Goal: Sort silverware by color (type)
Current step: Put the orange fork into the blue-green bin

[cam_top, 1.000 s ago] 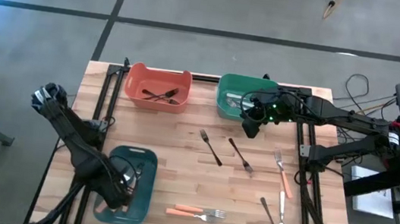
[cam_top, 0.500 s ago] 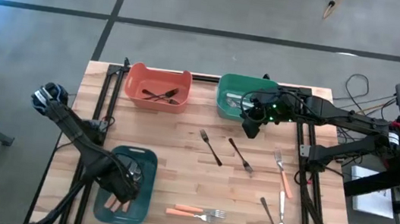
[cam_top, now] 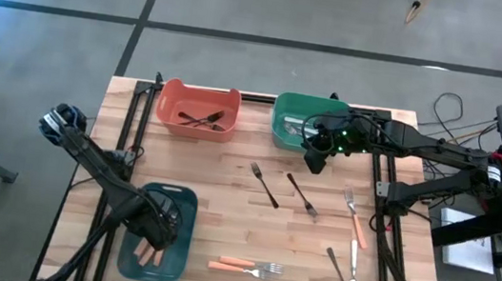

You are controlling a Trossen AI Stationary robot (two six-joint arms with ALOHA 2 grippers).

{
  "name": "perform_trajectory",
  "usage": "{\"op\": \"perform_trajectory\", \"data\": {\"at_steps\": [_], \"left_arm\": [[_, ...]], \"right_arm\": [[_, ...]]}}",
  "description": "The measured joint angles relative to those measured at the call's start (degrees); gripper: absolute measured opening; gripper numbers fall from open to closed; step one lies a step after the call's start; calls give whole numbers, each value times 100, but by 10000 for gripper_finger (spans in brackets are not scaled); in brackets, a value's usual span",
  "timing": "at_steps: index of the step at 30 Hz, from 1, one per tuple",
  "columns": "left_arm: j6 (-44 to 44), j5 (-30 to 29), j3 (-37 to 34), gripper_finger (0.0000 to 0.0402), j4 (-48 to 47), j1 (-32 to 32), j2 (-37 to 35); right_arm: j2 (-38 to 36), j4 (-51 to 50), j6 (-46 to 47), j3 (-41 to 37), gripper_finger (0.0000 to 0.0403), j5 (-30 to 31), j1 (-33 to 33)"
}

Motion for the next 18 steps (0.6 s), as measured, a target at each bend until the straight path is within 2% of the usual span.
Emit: {"op": "perform_trajectory", "data": {"at_steps": [18], "left_arm": [[167,-62,-34,49,185,0,585]], "right_arm": [[1,4,33,0,59,9,0]]}}
